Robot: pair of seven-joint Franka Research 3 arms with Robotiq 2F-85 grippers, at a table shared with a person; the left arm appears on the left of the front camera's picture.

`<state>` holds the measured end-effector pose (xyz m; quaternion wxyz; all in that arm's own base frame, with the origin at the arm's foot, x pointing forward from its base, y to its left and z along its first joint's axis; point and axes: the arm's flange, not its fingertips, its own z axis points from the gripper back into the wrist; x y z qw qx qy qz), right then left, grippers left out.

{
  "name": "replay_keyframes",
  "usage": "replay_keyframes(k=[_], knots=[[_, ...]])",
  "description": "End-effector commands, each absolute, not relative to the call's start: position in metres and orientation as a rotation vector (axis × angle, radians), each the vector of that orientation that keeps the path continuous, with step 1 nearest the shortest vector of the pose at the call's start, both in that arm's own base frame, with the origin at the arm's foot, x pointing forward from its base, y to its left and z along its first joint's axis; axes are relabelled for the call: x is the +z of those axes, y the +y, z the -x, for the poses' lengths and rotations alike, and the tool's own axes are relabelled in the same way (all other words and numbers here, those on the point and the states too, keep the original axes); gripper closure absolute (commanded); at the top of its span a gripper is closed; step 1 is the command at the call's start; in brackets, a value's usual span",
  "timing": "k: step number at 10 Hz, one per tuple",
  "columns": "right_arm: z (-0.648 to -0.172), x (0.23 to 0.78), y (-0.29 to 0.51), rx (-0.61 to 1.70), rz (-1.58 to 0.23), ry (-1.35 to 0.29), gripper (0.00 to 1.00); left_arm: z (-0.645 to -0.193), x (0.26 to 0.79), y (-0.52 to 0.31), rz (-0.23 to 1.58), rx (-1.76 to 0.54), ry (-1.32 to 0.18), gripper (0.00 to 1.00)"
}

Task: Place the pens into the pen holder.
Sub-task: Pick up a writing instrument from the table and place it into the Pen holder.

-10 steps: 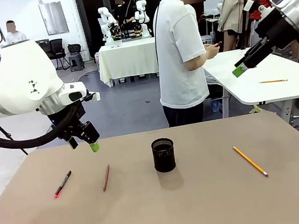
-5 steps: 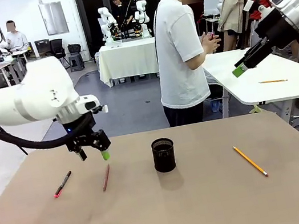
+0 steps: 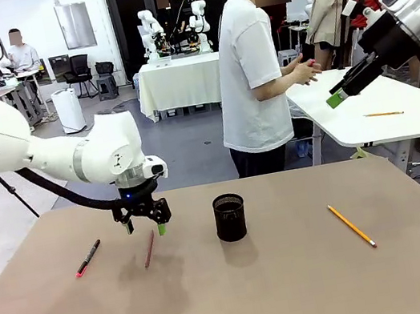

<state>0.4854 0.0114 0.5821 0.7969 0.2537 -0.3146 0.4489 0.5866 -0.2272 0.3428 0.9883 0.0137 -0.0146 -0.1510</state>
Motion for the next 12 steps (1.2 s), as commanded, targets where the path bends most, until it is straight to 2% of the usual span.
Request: replay_keyframes(k=[1,3,4,12], knots=[[-0.486,0.583,0.012,0.960,-0.560,-0.683,0.00,-0.600,0.342,-0.235,-0.089,-0.235,-0.012,0.00],[-0.486,0.583,0.012,0.960,-0.560,-0.683,0.00,-0.604,0.344,-0.227,-0.001,-0.198,-0.001,0.00],[-0.486,0.583,0.012,0.960,-0.560,-0.683,0.00,-0.599,0.335,-0.231,-0.059,-0.253,-0.019,0.00],[-0.486,0.583,0.012,0.960,-0.560,-0.683,0.00,-0.609,0.316,-0.230,-0.021,-0.192,0.004,0.00]])
